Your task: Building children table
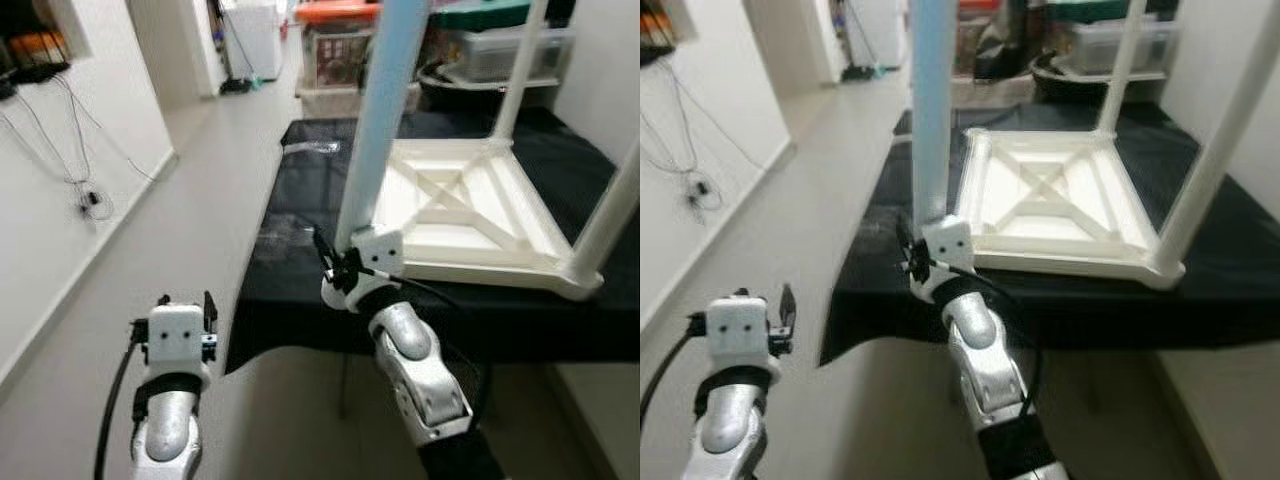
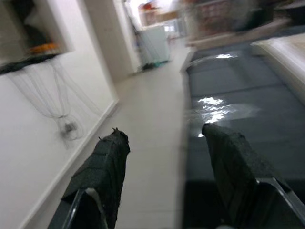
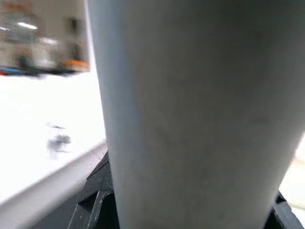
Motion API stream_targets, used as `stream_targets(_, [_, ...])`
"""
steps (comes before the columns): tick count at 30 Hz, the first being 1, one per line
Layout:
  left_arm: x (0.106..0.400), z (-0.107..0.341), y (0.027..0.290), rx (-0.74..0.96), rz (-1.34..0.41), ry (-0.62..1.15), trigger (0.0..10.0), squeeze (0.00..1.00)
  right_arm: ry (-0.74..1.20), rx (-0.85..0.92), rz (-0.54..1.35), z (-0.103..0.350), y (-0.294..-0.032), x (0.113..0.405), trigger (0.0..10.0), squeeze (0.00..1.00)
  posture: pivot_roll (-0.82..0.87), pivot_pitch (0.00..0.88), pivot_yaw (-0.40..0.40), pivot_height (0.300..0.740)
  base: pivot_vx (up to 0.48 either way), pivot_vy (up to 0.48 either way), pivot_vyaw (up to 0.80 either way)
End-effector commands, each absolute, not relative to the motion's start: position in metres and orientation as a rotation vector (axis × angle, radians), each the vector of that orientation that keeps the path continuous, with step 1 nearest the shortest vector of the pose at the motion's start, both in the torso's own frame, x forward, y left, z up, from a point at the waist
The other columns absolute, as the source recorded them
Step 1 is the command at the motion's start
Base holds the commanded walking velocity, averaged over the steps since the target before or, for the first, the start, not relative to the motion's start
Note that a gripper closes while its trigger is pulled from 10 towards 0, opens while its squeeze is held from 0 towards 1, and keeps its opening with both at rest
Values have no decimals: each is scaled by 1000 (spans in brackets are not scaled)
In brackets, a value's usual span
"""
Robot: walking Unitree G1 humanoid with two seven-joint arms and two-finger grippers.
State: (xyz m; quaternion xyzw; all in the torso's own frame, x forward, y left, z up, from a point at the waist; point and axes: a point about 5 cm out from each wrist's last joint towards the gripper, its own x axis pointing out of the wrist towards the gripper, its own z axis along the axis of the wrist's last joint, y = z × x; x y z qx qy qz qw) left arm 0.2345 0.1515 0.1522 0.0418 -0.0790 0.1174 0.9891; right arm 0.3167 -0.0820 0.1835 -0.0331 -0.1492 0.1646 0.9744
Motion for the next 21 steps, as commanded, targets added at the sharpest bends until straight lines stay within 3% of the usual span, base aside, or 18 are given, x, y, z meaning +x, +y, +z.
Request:
stream_targets(1, [232, 153, 162, 83, 287, -156, 10000, 0, -328, -51, 361, 190, -71, 316, 10000, 0, -63, 0, 30, 740, 0, 0, 0])
stream_targets(21, [235, 168, 157, 111, 244, -213, 10000, 0, -358, 6, 426, 198, -63, 314, 10000, 0, -61, 0, 30, 740, 25, 0, 0])
